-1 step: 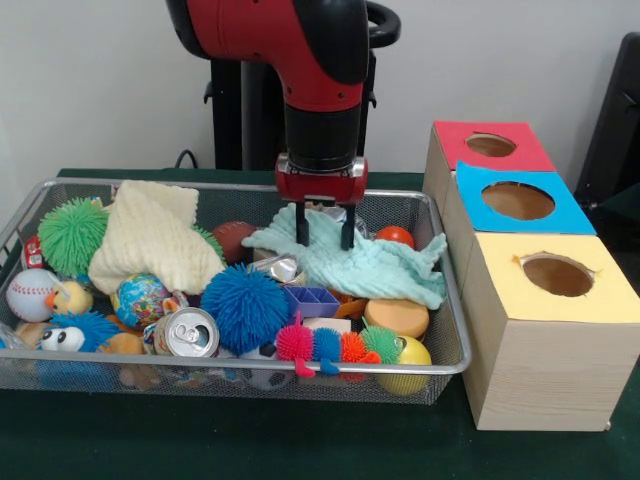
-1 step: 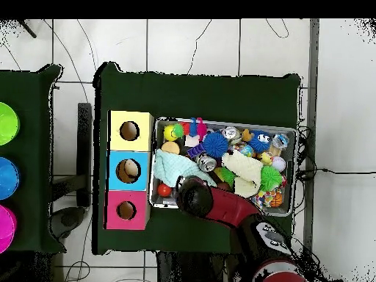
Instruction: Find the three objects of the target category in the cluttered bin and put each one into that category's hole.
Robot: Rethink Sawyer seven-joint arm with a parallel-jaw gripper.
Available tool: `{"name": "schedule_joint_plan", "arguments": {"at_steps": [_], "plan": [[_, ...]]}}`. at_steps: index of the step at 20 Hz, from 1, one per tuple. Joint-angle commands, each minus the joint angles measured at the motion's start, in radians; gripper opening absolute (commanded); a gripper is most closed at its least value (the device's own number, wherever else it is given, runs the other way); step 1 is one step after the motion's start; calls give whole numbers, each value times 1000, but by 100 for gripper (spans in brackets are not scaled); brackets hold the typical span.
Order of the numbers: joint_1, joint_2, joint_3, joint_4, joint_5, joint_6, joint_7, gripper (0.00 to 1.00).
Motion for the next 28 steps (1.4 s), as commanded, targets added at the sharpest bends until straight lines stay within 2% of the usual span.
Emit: {"name": "schedule_joint_plan", "arguments": {"at_steps": [1, 6, 9, 15, 24, 28], "plan": [[-4, 24, 65, 86, -42, 86, 101, 100], [-21, -26, 66, 126, -45, 125, 83, 100], [-27, -86, 69, 156, -34, 154, 89, 100], [-7, -39, 70, 137, -17, 81, 126, 100], [9, -60, 74, 133, 1, 79, 145, 100], [37, -27, 53, 96, 5, -5, 175, 100]]}}
